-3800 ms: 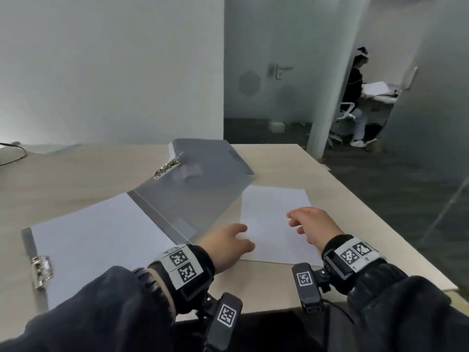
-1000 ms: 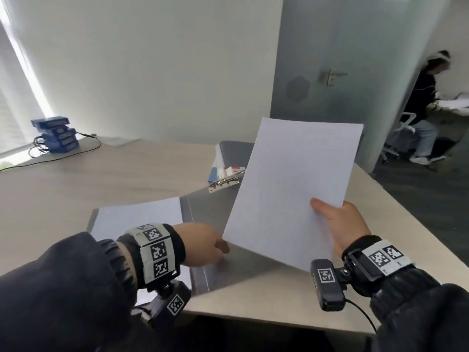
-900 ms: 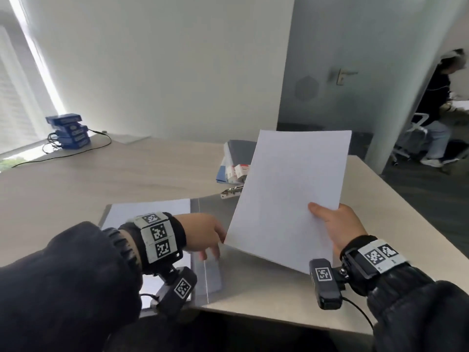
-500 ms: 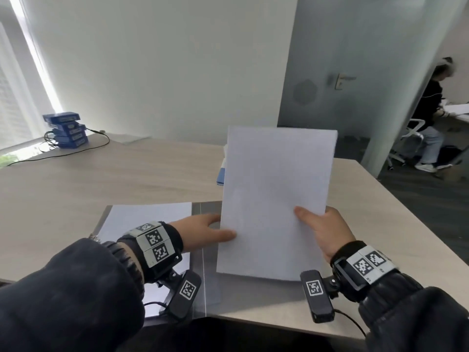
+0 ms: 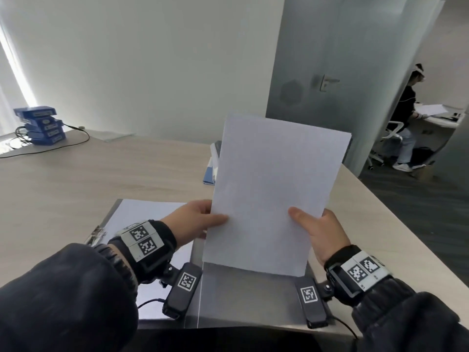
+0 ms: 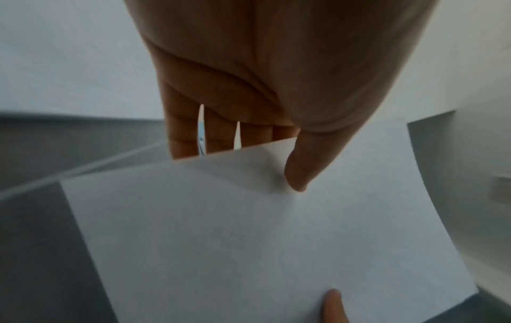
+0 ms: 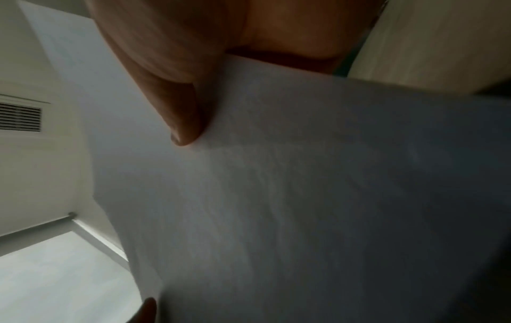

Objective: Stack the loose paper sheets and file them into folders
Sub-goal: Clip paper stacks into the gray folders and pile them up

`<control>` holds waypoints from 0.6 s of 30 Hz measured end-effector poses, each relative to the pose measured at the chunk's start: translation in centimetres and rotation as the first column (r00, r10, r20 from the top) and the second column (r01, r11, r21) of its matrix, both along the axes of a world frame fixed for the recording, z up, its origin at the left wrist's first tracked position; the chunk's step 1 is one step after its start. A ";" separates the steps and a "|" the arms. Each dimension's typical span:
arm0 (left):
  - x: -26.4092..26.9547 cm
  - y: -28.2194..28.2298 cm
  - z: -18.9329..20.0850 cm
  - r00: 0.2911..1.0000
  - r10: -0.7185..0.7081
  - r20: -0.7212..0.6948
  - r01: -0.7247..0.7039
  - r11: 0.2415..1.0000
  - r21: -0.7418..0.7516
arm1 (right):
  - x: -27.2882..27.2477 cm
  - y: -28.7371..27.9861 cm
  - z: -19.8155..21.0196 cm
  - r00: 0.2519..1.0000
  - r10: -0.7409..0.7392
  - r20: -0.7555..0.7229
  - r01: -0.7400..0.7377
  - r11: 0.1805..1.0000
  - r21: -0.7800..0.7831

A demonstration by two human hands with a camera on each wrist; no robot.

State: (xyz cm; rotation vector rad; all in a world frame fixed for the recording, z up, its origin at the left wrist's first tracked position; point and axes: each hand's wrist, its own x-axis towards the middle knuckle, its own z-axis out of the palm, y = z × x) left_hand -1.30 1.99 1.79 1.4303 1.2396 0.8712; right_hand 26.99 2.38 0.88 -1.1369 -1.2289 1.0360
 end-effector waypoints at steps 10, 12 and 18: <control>1.9 -0.7 1.2 0.944 0.005 0.331 -0.024 0.998 0.053 | 0.1 -1.0 -0.1 0.996 0.084 0.041 -0.085 0.996 0.014; 2.2 -1.0 0.7 0.964 0.021 0.265 -0.039 0.997 0.062 | 0.2 -1.3 -0.8 0.994 0.099 0.051 -0.100 0.995 0.001; 2.7 -0.9 1.8 0.983 0.056 0.177 -0.066 0.996 0.052 | 0.9 -0.7 1.6 0.991 0.079 -0.108 -0.081 0.997 -0.014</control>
